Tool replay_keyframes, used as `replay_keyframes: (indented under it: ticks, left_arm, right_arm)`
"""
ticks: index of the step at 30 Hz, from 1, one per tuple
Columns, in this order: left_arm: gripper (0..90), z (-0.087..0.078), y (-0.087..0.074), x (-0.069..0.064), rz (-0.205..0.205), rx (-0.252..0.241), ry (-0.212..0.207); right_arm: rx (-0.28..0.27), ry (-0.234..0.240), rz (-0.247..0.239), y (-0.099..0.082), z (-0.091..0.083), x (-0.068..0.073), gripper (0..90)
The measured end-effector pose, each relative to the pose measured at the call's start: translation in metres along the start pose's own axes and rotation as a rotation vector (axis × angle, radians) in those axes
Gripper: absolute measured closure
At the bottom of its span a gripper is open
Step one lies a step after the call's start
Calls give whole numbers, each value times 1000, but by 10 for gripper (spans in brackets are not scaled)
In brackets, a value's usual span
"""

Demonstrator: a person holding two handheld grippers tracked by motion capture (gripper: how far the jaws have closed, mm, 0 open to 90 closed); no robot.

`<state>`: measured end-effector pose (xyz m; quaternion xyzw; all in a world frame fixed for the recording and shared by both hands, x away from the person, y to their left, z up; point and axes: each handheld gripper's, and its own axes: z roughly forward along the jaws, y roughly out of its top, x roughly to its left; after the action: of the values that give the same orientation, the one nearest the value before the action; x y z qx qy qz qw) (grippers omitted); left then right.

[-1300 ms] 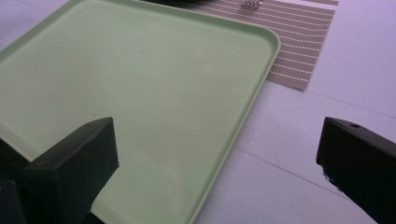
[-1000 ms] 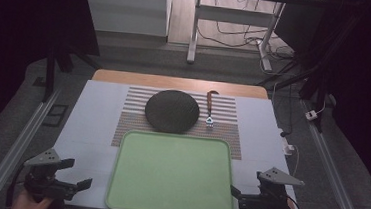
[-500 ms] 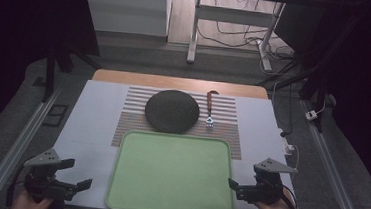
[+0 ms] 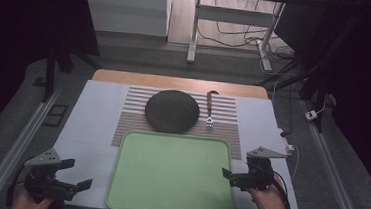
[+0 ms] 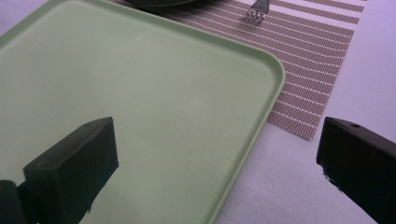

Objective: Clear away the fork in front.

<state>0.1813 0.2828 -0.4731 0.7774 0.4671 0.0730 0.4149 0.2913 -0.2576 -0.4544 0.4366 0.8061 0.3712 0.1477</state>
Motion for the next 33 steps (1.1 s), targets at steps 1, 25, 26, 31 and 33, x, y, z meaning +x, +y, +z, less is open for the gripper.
replay_keyframes:
  ticks: [1, 25, 26, 31, 33]
  left_arm:
    - [0, 0, 0, 0, 0, 1, 0]
    - [0, 0, 0, 1, 0, 1, -2]
    - [0, 0, 0, 1, 0, 1, -1]
    - [0, 0, 0, 1, 0, 0, -3]
    - [0, 0, 0, 1, 1, 1, -3]
  right_arm:
    - [-2, 1, 1, 1, 2, 0, 0]
    - [22, -21, -49, 40, 50, -13, 0]
    - [27, -26, -53, 42, 52, -15, 0]
    - [39, -35, -62, 51, 63, -20, 0]
    - [42, -50, -70, 55, 68, -22, 0]
